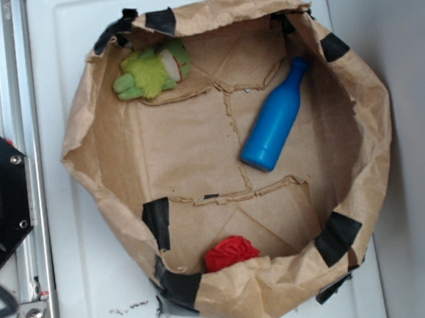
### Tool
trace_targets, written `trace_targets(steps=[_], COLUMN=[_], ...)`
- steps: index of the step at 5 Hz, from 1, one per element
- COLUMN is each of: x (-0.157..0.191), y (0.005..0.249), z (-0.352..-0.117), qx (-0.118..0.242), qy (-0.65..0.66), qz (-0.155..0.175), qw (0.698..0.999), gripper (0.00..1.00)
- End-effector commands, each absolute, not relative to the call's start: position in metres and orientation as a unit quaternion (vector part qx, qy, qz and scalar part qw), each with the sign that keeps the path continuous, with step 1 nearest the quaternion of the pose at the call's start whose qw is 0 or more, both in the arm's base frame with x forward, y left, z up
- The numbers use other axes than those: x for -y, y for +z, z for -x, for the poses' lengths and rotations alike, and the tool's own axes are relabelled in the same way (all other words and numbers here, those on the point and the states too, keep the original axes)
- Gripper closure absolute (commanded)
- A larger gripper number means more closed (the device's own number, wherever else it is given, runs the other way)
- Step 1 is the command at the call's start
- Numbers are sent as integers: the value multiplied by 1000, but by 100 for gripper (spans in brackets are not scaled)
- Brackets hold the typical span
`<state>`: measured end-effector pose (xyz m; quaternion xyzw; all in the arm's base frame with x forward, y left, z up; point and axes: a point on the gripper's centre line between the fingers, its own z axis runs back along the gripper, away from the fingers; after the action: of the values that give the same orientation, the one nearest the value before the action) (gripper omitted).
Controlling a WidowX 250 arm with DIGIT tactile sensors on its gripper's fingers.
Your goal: Grab the green animal.
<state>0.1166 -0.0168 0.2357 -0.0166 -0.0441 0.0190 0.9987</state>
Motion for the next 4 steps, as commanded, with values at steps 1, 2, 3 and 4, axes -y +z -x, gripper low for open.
trace_targets(steps=[1,2,3,4], x=[17,16,12,-13], y=[236,230,213,193], z=[-117,-152,-176,-210], qx=[44,38,80,80], qy=[19,66,121,143], qz=[17,25,20,28], qw=[999,997,989,986], gripper=[0,0,0,0])
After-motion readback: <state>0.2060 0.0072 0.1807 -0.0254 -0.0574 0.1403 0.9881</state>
